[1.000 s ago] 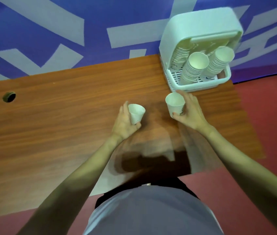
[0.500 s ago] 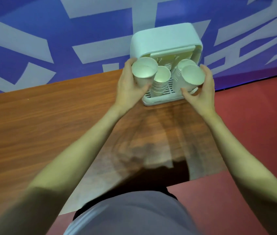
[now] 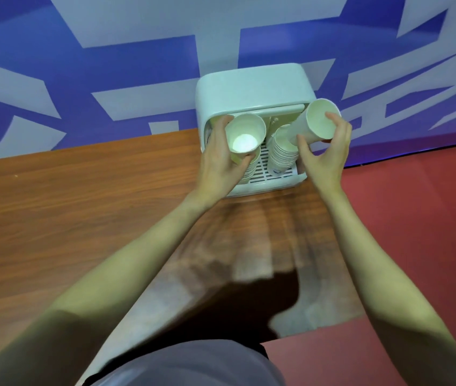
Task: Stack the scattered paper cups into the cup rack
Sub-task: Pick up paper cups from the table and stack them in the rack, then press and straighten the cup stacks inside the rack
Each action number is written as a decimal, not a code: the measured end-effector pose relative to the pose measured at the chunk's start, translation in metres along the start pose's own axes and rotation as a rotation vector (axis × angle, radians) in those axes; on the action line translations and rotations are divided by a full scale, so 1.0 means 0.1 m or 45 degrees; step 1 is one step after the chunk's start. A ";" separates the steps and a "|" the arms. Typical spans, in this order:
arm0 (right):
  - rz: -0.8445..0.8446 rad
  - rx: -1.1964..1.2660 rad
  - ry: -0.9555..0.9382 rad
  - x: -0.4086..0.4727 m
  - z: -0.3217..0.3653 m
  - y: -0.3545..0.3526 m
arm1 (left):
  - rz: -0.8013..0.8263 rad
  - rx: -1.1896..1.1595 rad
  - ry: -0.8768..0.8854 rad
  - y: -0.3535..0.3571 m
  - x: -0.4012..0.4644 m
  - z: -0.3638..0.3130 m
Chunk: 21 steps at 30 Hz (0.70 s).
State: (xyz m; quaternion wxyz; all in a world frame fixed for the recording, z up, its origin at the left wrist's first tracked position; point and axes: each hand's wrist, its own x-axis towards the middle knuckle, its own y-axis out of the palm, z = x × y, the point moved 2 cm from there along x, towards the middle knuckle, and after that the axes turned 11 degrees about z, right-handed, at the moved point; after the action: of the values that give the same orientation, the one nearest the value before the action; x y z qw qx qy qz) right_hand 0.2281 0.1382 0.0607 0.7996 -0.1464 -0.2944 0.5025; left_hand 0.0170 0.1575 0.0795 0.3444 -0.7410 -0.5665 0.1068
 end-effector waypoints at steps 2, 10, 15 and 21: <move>0.045 -0.008 -0.003 0.01 -0.09 0.07 | 0.015 0.013 -0.010 0.05 0.00 0.04; 0.184 -0.170 -0.009 -0.01 -0.34 0.29 | 0.161 0.137 -0.109 0.22 -0.04 0.23; 0.233 -0.284 -0.038 -0.02 -0.36 0.32 | 0.231 0.297 -0.203 0.36 -0.12 0.36; 0.192 -0.272 -0.012 -0.01 -0.33 0.38 | 0.201 0.266 -0.271 0.46 -0.15 0.37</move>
State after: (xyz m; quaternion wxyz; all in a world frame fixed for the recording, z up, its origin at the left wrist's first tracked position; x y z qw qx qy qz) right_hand 0.2205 0.1568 0.0144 0.7380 -0.2503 -0.3381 0.5276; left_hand 0.0273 0.1529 0.0199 0.3483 -0.7277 -0.5257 0.2697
